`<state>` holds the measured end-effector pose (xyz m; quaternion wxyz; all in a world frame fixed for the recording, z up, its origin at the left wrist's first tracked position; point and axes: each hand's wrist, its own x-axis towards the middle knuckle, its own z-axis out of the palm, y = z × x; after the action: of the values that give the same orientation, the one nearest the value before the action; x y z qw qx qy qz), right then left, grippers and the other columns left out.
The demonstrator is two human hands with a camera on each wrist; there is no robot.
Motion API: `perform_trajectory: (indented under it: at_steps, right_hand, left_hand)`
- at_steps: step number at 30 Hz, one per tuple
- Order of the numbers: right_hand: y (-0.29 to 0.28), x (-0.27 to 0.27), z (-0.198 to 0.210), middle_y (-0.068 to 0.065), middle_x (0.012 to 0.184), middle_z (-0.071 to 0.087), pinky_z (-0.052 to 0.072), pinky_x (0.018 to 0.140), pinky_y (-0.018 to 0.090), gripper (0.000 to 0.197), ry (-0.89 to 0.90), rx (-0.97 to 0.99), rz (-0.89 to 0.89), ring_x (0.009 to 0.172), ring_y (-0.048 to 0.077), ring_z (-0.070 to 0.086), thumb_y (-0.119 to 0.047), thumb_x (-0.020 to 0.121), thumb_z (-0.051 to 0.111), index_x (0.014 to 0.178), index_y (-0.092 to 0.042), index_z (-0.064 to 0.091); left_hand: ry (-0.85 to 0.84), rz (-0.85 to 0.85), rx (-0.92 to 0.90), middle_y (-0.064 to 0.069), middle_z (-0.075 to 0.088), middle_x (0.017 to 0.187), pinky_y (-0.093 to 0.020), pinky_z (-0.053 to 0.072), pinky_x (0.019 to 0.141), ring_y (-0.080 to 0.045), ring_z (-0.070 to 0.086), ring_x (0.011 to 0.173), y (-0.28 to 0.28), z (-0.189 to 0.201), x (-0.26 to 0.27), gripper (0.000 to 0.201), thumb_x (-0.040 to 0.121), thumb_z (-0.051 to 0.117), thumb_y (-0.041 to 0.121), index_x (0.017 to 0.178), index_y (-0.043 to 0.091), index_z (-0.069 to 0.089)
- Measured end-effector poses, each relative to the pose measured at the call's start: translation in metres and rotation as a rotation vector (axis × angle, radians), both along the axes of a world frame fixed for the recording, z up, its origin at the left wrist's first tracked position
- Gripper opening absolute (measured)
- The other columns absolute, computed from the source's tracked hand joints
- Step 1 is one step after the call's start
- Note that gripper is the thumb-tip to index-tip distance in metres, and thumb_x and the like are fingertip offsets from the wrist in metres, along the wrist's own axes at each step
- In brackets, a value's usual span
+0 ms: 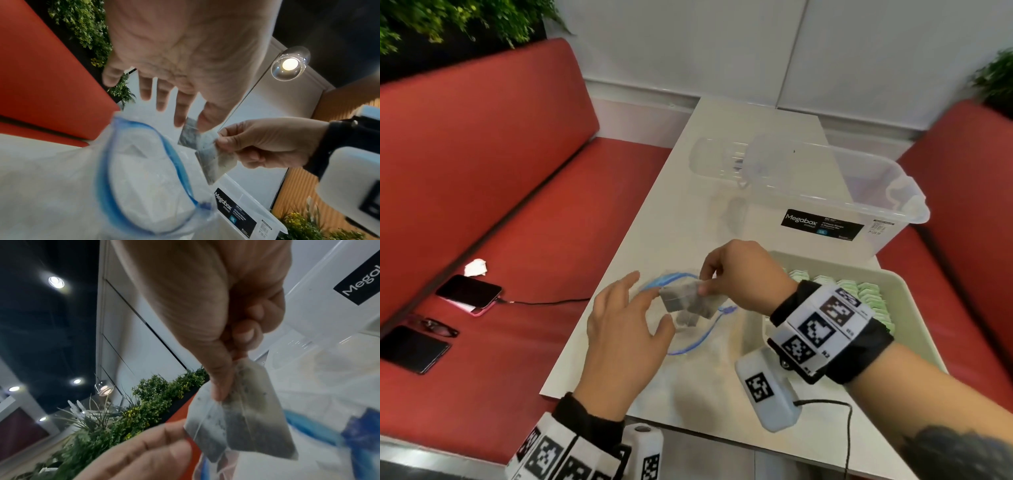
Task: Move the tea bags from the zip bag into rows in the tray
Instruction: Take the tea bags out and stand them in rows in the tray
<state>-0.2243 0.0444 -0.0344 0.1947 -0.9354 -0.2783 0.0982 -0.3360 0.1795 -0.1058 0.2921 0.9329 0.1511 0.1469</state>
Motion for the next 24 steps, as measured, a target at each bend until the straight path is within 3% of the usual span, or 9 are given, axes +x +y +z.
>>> perform_trajectory:
  at_steps: [3, 5, 7, 9, 13, 16, 18, 21, 24]
  right_hand:
    - [-0.004, 0.0, 0.005, -0.014, 0.055, 0.047, 0.029, 0.048, 0.011, 0.011, 0.038, 0.003, 0.046, 0.053, 0.005, 0.045, -0.025, 0.075, 0.076, 0.081, -0.017, 0.072]
    - [-0.006, -0.001, 0.008, -0.013, 0.056, 0.047, 0.03, 0.049, 0.012, 0.012, 0.052, 0.01, 0.077, 0.053, 0.004, 0.044, -0.025, 0.075, 0.077, 0.083, -0.017, 0.072]
    - [-0.009, -0.002, 0.01, -0.012, 0.057, 0.049, 0.032, 0.05, 0.014, 0.014, 0.074, 0.021, 0.085, 0.054, 0.005, 0.044, -0.025, 0.074, 0.077, 0.083, -0.016, 0.072]
    - [-0.014, 0.0, 0.013, -0.011, 0.061, 0.05, 0.035, 0.054, 0.016, 0.016, 0.077, 0.024, 0.065, 0.06, 0.007, 0.047, -0.026, 0.074, 0.078, 0.086, -0.018, 0.072]
    - [-0.029, 0.009, 0.018, -0.011, 0.069, 0.051, 0.036, 0.058, 0.02, 0.018, 0.076, 0.016, -0.014, 0.07, 0.012, 0.05, -0.026, 0.079, 0.073, 0.093, -0.02, 0.065]
    - [-0.039, 0.013, 0.019, -0.002, 0.075, 0.059, 0.037, 0.051, 0.021, 0.018, 0.119, 0.069, -0.066, 0.054, 0.01, 0.05, -0.025, 0.082, 0.07, 0.089, -0.019, 0.055]
    - [-0.043, 0.012, 0.019, 0.0, 0.069, 0.061, 0.037, 0.043, 0.02, 0.017, 0.171, 0.126, -0.099, 0.044, 0.011, 0.05, -0.023, 0.084, 0.067, 0.088, -0.018, 0.052]
    - [-0.047, 0.009, 0.018, 0.001, 0.057, 0.059, 0.036, 0.038, 0.019, 0.013, 0.291, 0.24, -0.135, 0.036, 0.01, 0.048, -0.019, 0.085, 0.065, 0.088, -0.014, 0.054]
    - [-0.053, 0.004, 0.022, 0.004, 0.055, 0.059, 0.04, 0.039, 0.02, 0.013, 0.429, 0.389, -0.137, 0.037, 0.011, 0.05, -0.019, 0.087, 0.066, 0.082, -0.01, 0.058]
  left_hand:
    - [-0.064, -0.02, 0.009, 0.02, 0.038, 0.135, -0.036, 0.02, 0.099, -0.007, 0.025, 0.126, -0.007, 0.009, 0.003, 0.042, 0.083, 0.058, 0.052, 0.123, 0.039, 0.052]
    - [-0.085, -0.093, -0.013, 0.026, 0.051, 0.111, -0.027, 0.021, 0.087, 0.003, 0.043, 0.106, -0.01, 0.012, 0.006, 0.028, 0.085, 0.059, 0.045, 0.112, 0.041, 0.055]
    - [-0.119, -0.143, -0.1, 0.022, 0.059, 0.078, -0.016, 0.028, 0.071, 0.009, 0.05, 0.072, -0.011, 0.013, 0.009, 0.005, 0.087, 0.061, 0.033, 0.089, 0.037, 0.059]
    - [-0.154, -0.145, -0.182, 0.015, 0.056, 0.064, -0.01, 0.035, 0.059, 0.009, 0.05, 0.064, -0.011, 0.011, 0.011, 0.01, 0.088, 0.061, 0.026, 0.079, 0.03, 0.059]
    - [-0.227, -0.168, -0.192, 0.019, 0.061, 0.085, -0.004, 0.038, 0.068, 0.011, 0.054, 0.083, -0.01, 0.006, 0.008, 0.006, 0.087, 0.062, 0.029, 0.084, 0.033, 0.059]
    - [-0.243, -0.381, -0.134, 0.023, 0.052, 0.121, -0.005, 0.037, 0.084, 0.01, 0.048, 0.109, -0.02, 0.003, 0.007, 0.011, 0.081, 0.056, 0.044, 0.08, 0.035, 0.063]
    - [-0.221, -0.467, -0.046, 0.019, 0.044, 0.134, -0.009, 0.039, 0.086, 0.007, 0.042, 0.117, -0.032, 0.003, 0.007, 0.011, 0.081, 0.06, 0.043, 0.081, 0.033, 0.066]
    - [-0.252, -0.453, 0.049, 0.005, 0.048, 0.135, -0.021, 0.047, 0.079, -0.007, 0.046, 0.114, -0.051, 0.002, 0.013, 0.002, 0.082, 0.068, 0.027, 0.082, 0.025, 0.069]
    - [-0.314, -0.392, -0.041, 0.006, 0.06, 0.12, -0.01, 0.043, 0.083, 0.004, 0.049, 0.104, -0.057, 0.001, 0.021, 0.01, 0.083, 0.062, 0.025, 0.089, 0.021, 0.07]
